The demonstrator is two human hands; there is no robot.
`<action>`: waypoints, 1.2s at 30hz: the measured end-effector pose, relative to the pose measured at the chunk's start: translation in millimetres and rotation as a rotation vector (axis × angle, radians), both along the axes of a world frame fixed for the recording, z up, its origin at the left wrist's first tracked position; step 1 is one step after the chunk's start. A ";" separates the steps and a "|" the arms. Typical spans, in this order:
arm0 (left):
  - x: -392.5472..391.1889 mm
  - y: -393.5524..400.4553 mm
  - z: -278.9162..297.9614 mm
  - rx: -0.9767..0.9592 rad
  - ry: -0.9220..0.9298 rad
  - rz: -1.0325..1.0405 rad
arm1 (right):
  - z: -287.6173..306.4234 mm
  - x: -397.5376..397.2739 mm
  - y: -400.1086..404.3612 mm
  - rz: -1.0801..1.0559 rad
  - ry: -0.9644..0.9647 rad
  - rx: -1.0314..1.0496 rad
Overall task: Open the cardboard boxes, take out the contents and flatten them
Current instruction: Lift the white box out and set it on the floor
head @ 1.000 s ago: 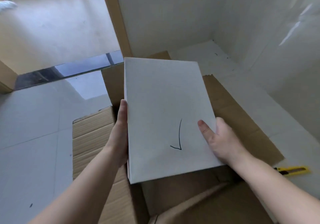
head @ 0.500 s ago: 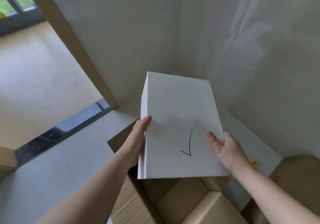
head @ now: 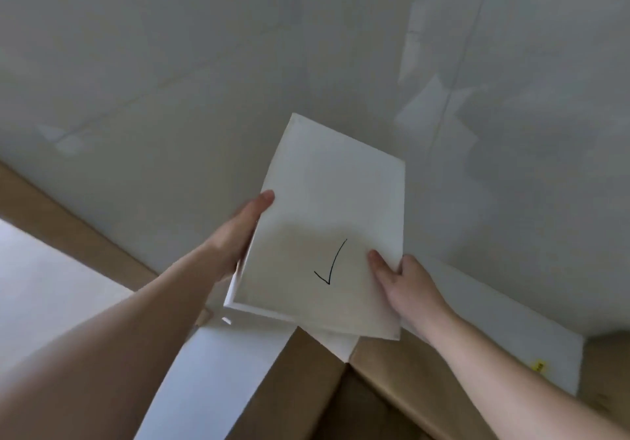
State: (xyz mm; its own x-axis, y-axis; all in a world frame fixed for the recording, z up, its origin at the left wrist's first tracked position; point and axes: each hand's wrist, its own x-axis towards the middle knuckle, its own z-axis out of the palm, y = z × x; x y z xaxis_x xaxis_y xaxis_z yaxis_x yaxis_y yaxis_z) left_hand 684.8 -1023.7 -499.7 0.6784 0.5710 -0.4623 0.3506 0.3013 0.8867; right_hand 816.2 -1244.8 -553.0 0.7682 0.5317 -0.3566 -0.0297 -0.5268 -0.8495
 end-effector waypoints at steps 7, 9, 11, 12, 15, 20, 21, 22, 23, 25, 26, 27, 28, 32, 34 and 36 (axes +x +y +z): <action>16.4 169.3 -124.5 0.103 0.058 -0.170 | -132.7 -22.3 165.2 -0.203 0.143 -0.030; 8.3 201.5 -178.8 0.061 0.089 -0.187 | -177.1 -31.8 193.2 -0.225 0.194 -0.096; -0.5 222.6 -231.0 0.039 0.117 -0.207 | -222.9 -42.1 210.9 -0.220 0.200 -0.159; -4.1 232.2 -256.0 0.039 0.133 -0.200 | -243.9 -46.2 217.4 -0.207 0.201 -0.190; -10.2 249.4 -319.5 0.016 0.189 -0.182 | -300.5 -56.1 231.9 -0.182 0.229 -0.247; -13.6 253.0 -406.5 -0.082 0.162 -0.308 | -371.0 -66.5 237.8 -0.190 0.317 -0.333; -15.4 252.2 -420.6 -0.110 0.167 -0.322 | -380.4 -66.6 237.4 -0.187 0.358 -0.337; -16.4 251.9 -432.9 -0.135 0.177 -0.330 | -388.1 -66.7 237.3 -0.179 0.410 -0.332; -16.8 252.9 -444.2 -0.162 0.185 -0.339 | -394.9 -66.8 237.3 -0.172 0.461 -0.328; -17.8 257.8 -462.6 -0.223 0.186 -0.328 | -405.7 -66.3 239.5 -0.148 0.531 -0.329; -18.4 260.6 -467.3 -0.250 0.169 -0.325 | -409.8 -65.4 242.3 -0.133 0.552 -0.328; -18.3 263.8 -472.7 -0.268 0.155 -0.333 | -413.0 -63.7 245.4 -0.116 0.575 -0.327; -17.8 265.6 -476.4 -0.277 0.161 -0.345 | -415.9 -61.3 248.8 -0.106 0.599 -0.322; -14.9 278.1 -481.8 -0.179 0.264 -0.214 | -425.7 -59.0 268.9 -0.112 0.585 -0.306; -11.0 289.0 -483.9 0.114 0.430 -0.227 | -430.7 -63.2 282.5 -0.122 0.562 -0.323; -4.5 289.1 -480.8 0.461 0.565 -0.341 | -433.4 -65.4 293.1 -0.139 0.543 -0.361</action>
